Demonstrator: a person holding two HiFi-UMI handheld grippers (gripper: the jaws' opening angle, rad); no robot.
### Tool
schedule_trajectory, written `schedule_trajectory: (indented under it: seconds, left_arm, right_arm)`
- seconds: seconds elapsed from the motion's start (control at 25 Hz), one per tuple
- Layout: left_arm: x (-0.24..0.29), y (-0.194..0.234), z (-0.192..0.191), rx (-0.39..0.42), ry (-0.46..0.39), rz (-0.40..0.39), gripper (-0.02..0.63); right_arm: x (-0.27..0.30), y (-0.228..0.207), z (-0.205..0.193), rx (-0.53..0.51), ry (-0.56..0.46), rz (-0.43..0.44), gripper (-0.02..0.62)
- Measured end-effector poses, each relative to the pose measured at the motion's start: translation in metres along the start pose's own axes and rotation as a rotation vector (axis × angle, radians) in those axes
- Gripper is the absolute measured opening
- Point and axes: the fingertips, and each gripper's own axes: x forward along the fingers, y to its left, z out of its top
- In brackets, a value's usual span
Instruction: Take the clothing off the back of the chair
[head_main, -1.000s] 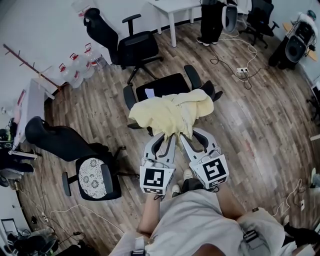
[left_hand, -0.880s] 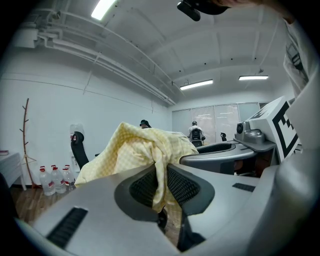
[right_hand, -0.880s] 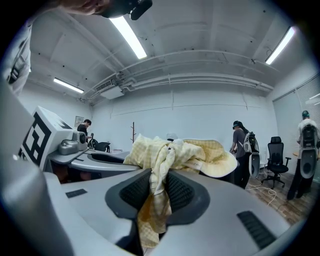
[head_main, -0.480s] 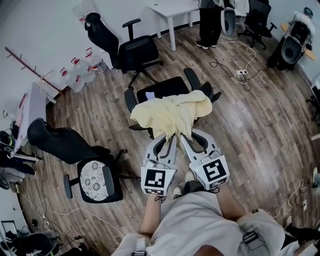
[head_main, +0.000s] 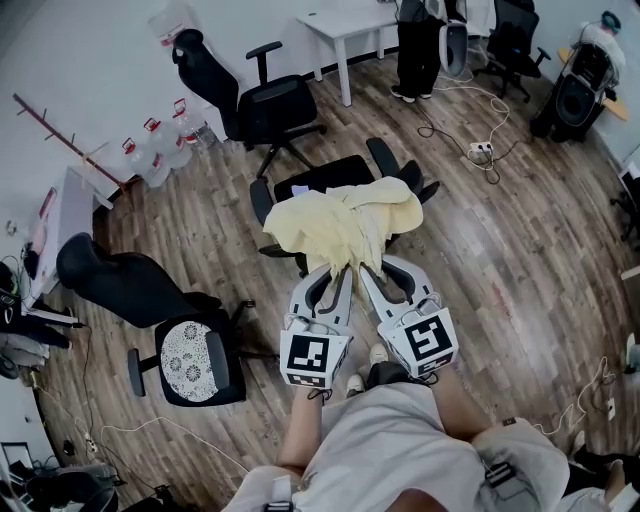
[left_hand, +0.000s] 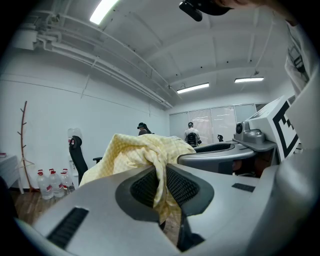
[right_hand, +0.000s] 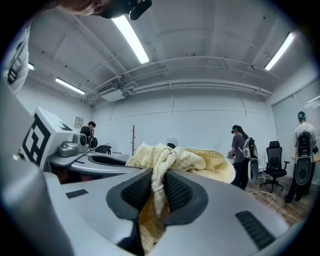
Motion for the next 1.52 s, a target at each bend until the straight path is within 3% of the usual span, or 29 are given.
schedule_trajectory:
  seconds: [1.52]
  left_arm:
    - [-0.090, -0.034, 0.006, 0.030, -0.071, -0.073, 0.060]
  right_arm:
    - [-0.066, 0.074, 0.015, -0.029, -0.045, -0.067, 0.074]
